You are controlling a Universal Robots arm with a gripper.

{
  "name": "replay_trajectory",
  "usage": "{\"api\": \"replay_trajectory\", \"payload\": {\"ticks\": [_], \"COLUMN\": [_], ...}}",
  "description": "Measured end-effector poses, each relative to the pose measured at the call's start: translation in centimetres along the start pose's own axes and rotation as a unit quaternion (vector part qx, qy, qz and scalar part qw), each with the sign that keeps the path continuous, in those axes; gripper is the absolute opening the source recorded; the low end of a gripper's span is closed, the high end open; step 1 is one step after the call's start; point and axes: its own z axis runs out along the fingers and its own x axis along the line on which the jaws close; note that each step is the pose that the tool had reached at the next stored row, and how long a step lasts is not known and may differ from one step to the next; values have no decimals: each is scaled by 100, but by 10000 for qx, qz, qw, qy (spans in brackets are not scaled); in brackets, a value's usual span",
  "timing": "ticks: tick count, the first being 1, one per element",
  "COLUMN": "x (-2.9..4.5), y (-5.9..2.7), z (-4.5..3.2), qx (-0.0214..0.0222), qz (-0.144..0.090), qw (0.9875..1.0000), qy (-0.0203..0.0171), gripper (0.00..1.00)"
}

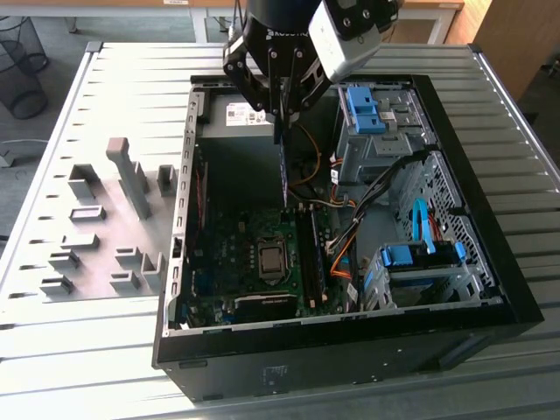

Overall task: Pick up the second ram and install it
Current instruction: 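Insert the second ram into the second slot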

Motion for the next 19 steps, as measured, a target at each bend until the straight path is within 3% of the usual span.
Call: {"api": "replay_trajectory", "payload": {"ticks": [14,19], "x": [-1,-36], "y": [-1,-1], "z": [73,119], "qx": [9,11], "qz": [47,46], "qw": [10000,10000], "qy": [-1,-1], "gripper": [14,14]}}
